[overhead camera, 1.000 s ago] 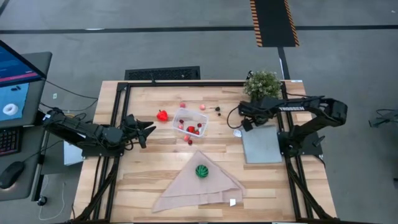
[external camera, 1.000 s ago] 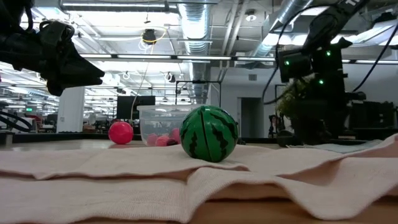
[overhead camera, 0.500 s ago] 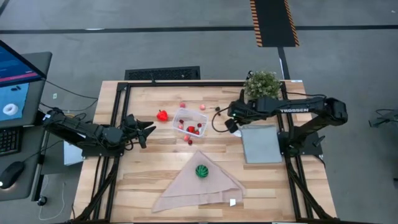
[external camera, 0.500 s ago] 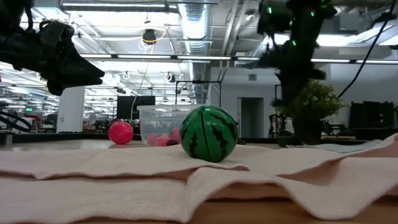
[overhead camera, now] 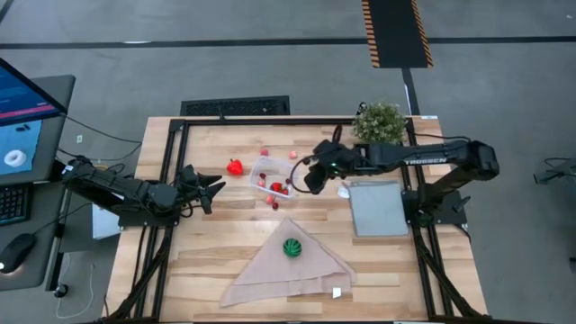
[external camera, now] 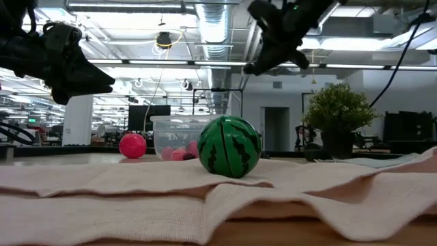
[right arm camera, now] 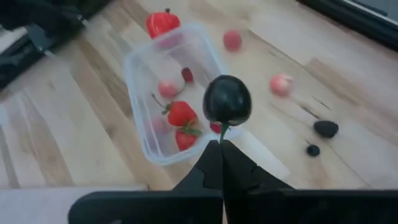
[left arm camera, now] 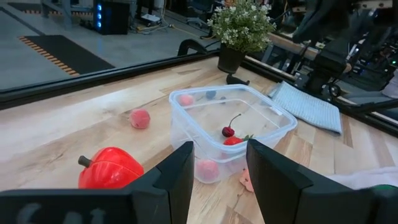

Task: Pick and placing Produce into tupperware
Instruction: Put the black cherry into the transparent bin, then put the red apple into the transparent bin

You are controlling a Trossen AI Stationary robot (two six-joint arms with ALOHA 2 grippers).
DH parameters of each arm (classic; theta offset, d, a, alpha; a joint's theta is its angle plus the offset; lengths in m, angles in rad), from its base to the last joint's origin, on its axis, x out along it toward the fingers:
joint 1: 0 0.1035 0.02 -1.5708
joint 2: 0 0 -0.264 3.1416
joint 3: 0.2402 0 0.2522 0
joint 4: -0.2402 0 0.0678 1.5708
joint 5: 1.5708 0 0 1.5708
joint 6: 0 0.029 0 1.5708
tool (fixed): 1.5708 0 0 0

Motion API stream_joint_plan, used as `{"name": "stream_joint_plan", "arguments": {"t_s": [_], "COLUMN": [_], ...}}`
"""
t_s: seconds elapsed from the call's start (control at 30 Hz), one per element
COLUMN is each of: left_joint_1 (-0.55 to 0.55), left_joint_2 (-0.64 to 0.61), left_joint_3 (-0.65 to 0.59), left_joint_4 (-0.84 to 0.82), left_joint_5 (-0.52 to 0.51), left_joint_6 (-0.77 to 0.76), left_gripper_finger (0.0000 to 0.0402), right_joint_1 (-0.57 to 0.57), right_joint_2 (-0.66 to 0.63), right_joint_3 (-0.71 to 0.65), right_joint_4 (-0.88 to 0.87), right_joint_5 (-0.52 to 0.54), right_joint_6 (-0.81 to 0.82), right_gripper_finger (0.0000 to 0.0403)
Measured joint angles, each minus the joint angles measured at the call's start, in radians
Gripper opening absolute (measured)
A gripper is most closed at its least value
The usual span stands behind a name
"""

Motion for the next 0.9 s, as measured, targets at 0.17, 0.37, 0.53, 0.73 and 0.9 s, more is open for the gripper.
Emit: {"name": "stream_joint_plan", "arguments": {"t_s": [0.17, 0.37, 0.53, 0.73, 0.9], "left_joint_1": [0.0, 0.0, 0.0, 0.0, 0.0], "left_joint_2": [0.0, 0.0, 0.0, 0.0, 0.0], "left_joint_3": [0.0, 0.0, 0.0, 0.001, 0.001], "left_joint_4": [0.0, 0.0, -0.001, -0.001, 0.0], "left_joint_5": [-0.003, -0.003, -0.002, 0.008, 0.028], "left_joint_6": [0.0, 0.0, 0.001, 0.027, 0.063], "left_gripper_finger": [0.0139, 0.0139, 0.0139, 0.0139, 0.0139], "right_joint_1": [-0.023, -0.041, -0.052, -0.056, -0.056], "right_joint_2": [0.125, 0.312, 0.416, 0.469, 0.467], "right_joint_3": [0.094, 0.239, 0.343, 0.402, 0.405], "right_joint_4": [0.002, -0.037, -0.085, -0.117, -0.109], "right_joint_5": [-0.011, -0.054, -0.09, -0.132, -0.13], "right_joint_6": [-0.043, -0.125, -0.168, -0.172, -0.212], "right_gripper_finger": [0.0037, 0.0014, 0.0024, 0.0059, 0.008]}}
